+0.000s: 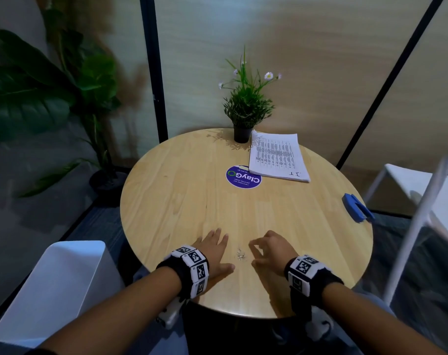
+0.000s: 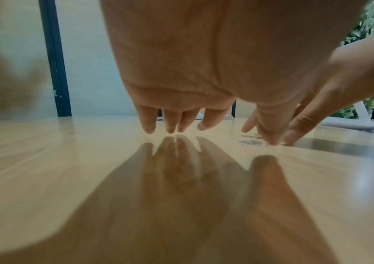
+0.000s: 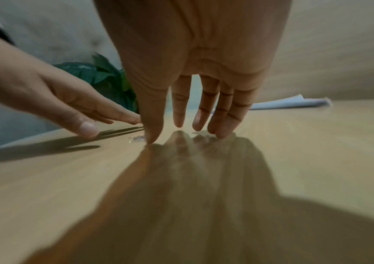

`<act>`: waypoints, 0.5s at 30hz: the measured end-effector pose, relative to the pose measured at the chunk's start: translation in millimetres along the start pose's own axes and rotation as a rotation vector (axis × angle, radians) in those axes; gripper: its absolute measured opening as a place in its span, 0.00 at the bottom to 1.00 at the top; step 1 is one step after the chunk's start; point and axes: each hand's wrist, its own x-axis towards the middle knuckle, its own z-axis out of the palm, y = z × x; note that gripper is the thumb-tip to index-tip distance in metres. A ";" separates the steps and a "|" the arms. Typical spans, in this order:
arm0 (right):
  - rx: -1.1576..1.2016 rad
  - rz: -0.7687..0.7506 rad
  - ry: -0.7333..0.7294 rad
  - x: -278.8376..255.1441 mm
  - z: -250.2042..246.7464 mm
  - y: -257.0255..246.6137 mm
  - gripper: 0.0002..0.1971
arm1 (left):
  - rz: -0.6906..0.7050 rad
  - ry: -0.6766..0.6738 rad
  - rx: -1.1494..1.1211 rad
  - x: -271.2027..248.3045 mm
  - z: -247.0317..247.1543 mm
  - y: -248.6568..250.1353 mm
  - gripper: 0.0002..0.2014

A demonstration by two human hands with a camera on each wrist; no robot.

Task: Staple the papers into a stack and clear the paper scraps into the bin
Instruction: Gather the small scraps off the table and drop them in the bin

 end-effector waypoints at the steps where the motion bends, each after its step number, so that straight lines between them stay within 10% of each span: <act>1: 0.064 0.038 -0.014 3.0 1.0 -0.9 0.23 | 0.001 0.024 0.001 0.4 -1.2 0.7 0.42; 7: 0.324 0.021 -0.158 19.5 3.6 -8.6 0.17 | 0.032 0.172 -0.026 1.4 -5.5 5.2 0.21; 15: 0.471 -0.010 -0.133 28.5 4.6 -3.5 0.06 | 0.049 0.186 -0.147 9.3 -4.6 12.6 0.19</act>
